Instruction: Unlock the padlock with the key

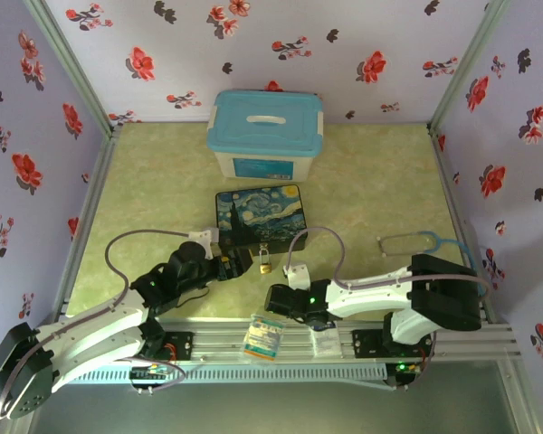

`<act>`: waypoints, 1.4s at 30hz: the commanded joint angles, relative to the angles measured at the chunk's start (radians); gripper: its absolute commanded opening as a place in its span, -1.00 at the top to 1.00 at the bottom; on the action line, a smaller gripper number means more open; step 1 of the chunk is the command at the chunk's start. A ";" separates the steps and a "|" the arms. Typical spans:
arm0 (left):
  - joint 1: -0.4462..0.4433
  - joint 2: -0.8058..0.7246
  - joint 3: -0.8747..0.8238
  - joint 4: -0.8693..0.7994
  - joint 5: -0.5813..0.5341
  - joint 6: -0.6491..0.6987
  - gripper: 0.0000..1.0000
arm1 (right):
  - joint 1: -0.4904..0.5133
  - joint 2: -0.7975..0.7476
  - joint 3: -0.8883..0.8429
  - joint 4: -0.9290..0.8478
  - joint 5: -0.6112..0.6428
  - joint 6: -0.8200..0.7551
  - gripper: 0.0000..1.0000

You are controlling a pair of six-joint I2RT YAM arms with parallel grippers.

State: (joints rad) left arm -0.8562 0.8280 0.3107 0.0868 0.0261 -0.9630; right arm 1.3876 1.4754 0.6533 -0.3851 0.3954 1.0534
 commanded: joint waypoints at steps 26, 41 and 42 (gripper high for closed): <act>-0.009 0.024 -0.034 0.064 -0.033 -0.021 -0.96 | -0.068 -0.041 -0.108 0.232 -0.055 -0.151 1.00; -0.172 0.280 0.016 0.380 -0.146 -0.123 -0.76 | -0.182 -0.354 -0.296 0.379 -0.153 -0.285 1.00; -0.182 0.298 0.001 0.435 -0.162 -0.155 -0.75 | -0.186 -0.368 -0.305 0.384 -0.156 -0.281 1.00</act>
State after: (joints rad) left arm -1.0183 1.0985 0.3027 0.3840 -0.0734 -1.0637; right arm 1.2129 1.1366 0.3725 -0.0109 0.2539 0.8040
